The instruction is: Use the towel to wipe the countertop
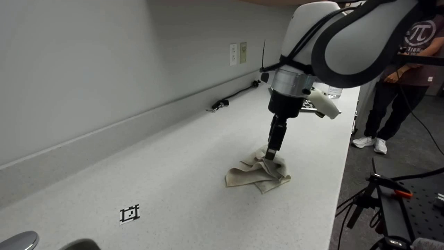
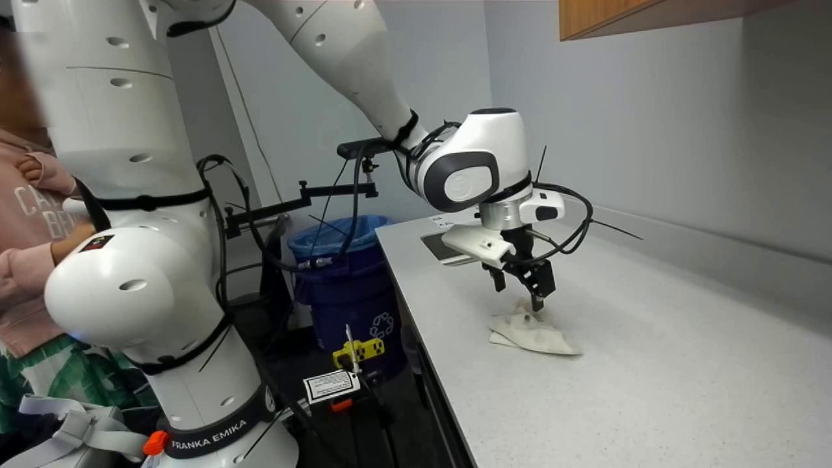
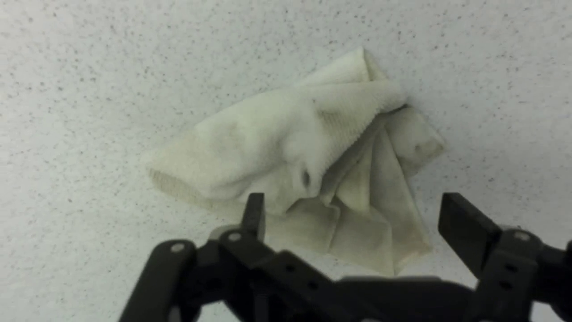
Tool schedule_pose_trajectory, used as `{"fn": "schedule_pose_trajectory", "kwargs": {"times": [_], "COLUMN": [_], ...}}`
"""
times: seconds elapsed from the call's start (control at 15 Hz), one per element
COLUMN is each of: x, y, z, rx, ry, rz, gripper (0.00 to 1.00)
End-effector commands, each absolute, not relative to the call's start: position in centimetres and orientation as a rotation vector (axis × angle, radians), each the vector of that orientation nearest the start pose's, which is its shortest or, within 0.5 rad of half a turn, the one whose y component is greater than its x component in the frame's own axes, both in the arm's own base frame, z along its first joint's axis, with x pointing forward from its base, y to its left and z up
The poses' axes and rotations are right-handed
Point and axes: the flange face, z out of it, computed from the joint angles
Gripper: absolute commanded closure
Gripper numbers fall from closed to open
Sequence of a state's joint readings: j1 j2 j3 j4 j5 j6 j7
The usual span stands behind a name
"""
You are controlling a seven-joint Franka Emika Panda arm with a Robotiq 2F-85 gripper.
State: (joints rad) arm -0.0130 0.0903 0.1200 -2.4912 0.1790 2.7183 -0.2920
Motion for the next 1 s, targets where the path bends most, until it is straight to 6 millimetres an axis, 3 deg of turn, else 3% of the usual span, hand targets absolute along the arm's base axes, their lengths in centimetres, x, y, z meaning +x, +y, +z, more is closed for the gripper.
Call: {"fn": "schedule_pose_trajectory", "kwargs": {"times": [0.0, 0.67, 0.87, 0.93], "x": [46.7, 44.8, 44.0, 45.6], "y": [4.2, 2.6, 2.2, 2.3], "z": [30.5, 37.5, 38.4, 37.4], "rx": [-3.006, -3.012, -2.999, -3.017], "ry": [-0.358, -0.331, -0.302, -0.309], "rz": [-0.223, -0.324, -0.349, -0.348], "gripper": [0.00, 0.00, 0.00, 0.00]}}
